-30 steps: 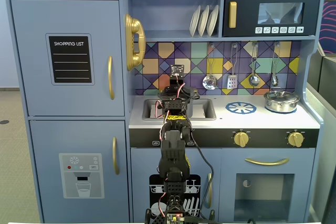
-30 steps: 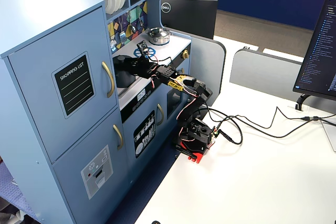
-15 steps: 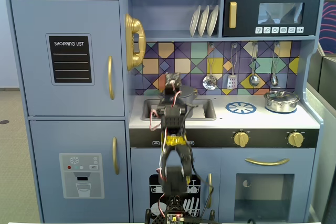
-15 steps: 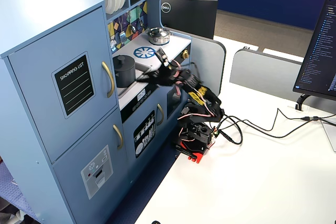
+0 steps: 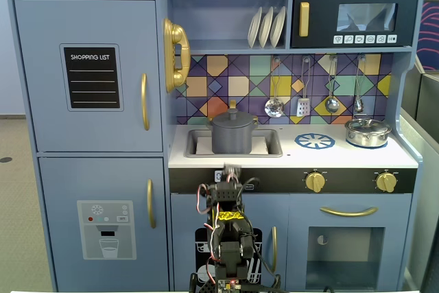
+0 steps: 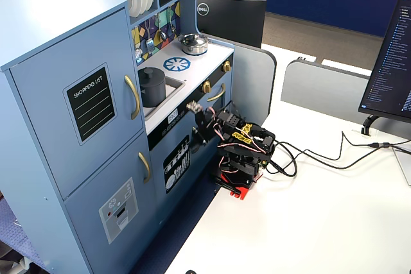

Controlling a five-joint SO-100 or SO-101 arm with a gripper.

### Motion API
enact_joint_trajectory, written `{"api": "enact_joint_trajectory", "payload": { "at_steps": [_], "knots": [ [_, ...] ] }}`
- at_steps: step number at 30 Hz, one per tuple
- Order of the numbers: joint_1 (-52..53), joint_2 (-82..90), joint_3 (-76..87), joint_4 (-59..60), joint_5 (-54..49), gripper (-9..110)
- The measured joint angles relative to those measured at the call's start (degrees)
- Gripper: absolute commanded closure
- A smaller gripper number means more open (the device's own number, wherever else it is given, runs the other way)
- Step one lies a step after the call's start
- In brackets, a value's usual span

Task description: Pick up the lid from the counter and put it on the gray recipient

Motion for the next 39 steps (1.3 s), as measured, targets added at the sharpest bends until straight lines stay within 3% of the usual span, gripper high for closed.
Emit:
{"api": "enact_joint_trajectory", "payload": {
  "at_steps": [16, 39],
  "knots": [
    [6.0, 5.4, 6.1, 12.7, -3.5, 98],
    [5.8, 6.4, 6.2, 13.3, -7.9, 97]
  ]
}}
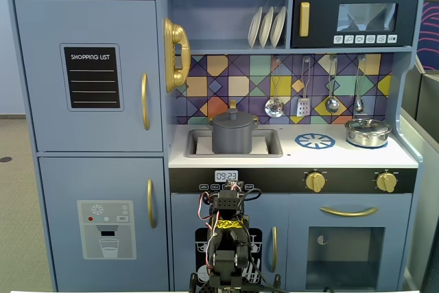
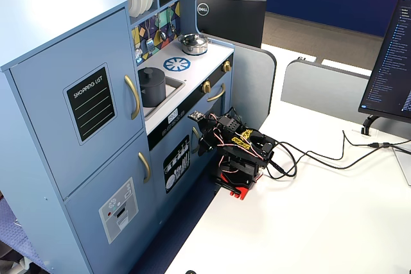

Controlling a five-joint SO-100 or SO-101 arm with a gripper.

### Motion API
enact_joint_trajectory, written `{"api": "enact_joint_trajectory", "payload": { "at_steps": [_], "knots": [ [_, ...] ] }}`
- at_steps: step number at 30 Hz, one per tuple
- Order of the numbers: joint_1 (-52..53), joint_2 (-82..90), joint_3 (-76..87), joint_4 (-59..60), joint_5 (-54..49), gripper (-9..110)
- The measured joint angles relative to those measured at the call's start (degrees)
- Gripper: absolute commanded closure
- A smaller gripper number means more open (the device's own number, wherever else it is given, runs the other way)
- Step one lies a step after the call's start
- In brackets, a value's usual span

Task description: Pick up the lid from the counter and put it on the gray recipient

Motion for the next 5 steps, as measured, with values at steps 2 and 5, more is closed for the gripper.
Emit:
{"api": "enact_joint_trajectory", "payload": {
  "at_steps": [2, 5],
  "knots": [
    [0.0, 0.0, 0.0, 0.0, 0.0, 97],
    [0.0, 0.0, 0.0, 0.0, 0.0, 97]
  ]
}}
